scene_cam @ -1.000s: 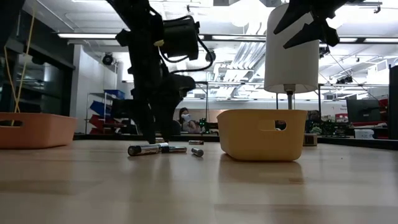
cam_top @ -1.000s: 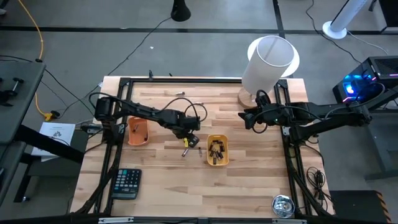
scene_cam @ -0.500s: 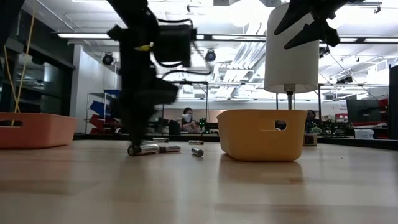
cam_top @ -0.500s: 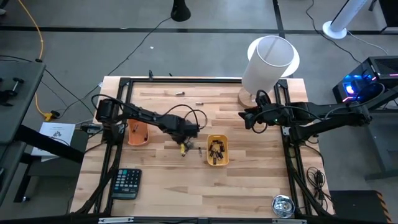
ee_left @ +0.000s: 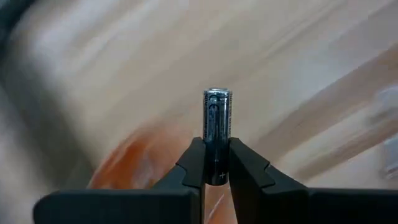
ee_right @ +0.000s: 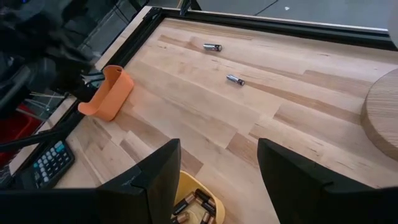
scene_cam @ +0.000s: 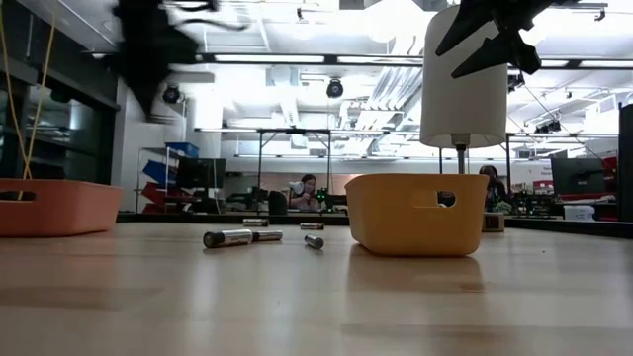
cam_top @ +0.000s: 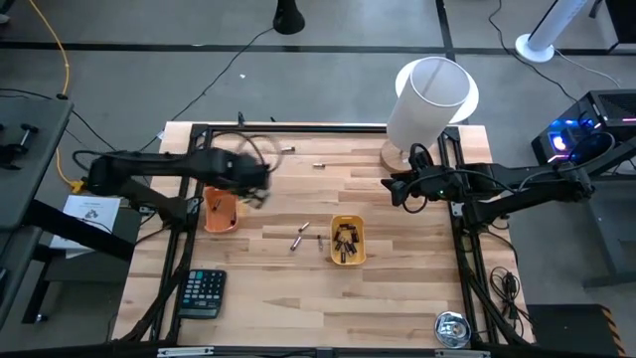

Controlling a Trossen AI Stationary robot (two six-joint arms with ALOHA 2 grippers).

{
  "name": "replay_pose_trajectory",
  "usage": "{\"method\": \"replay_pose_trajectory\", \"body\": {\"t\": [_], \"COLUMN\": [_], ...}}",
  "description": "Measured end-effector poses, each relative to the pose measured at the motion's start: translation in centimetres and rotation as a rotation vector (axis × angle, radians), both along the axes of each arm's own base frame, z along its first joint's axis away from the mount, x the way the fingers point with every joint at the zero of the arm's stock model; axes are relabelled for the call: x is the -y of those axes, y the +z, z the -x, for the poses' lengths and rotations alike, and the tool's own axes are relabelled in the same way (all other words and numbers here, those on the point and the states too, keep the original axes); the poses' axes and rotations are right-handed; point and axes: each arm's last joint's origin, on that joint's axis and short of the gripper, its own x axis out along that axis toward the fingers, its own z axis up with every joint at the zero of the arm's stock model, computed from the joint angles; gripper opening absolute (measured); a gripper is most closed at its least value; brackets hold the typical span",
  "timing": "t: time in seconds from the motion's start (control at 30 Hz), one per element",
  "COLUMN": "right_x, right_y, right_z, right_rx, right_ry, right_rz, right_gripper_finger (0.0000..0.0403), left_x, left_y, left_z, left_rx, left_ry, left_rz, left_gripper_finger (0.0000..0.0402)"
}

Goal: Sort batteries
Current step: Put the silver battery into the orange bin

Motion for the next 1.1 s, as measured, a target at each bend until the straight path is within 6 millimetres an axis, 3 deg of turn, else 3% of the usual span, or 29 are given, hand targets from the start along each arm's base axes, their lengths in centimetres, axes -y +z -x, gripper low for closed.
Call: {"method": "replay_pose_trajectory", "body": {"t": [0.1, 0.17, 0.3, 0.5, 0.63, 0.73, 0.87, 0.97, 1.1], "right_x": [0.0, 0.0, 0.1, 0.1, 0.1, 0.1, 0.1, 0.1, 0.1], "right_y": [0.0, 0.0, 0.1, 0.1, 0.1, 0.1, 0.1, 0.1, 0.0], "right_z": [0.0, 0.0, 0.0, 0.0, -0.1, -0.1, -0.1, 0.0, -0.1], "right_rx": [0.001, 0.002, 0.009, 0.017, 0.018, 0.018, 0.019, 0.027, 0.024], "right_ry": [-0.004, -0.013, -0.022, -0.024, -0.024, -0.025, -0.027, -0.039, -0.04], "right_rz": [0.003, 0.009, 0.015, -0.003, -0.005, -0.005, -0.005, -0.017, -0.018], "right_gripper_finger": [0.0209, 0.0209, 0.0209, 0.0209, 0.0209, 0.0209, 0.0209, 0.0209, 0.0209], "left_x": [0.6, 1.0, 1.3, 1.6, 1.6, 1.6, 2.0, 2.5, 3.6], "left_y": [0.8, 0.6, -0.5, -3.3, -3.4, -2.9, -2.7, -4.1, -7.0], "left_z": [3.6, 4.6, 5.3, 6.4, 6.1, 4.7, 1.0, -2.1, -6.1], "left_rx": [-0.155, -0.151, -0.019, -0.101, -0.068, 0.086, 0.34, 0.398, 0.337], "left_ry": [0.134, 0.161, 0.169, 0.227, 0.223, 0.155, -0.001, -0.132, -0.337], "left_rz": [0.043, 0.05, 0.115, 0.179, 0.188, 0.194, 0.195, 0.227, 0.234], "left_gripper_finger": [0.0031, 0.0035, 0.0074, 0.0118, 0.0134, 0.0141, 0.0143, 0.0144, 0.0141]}}
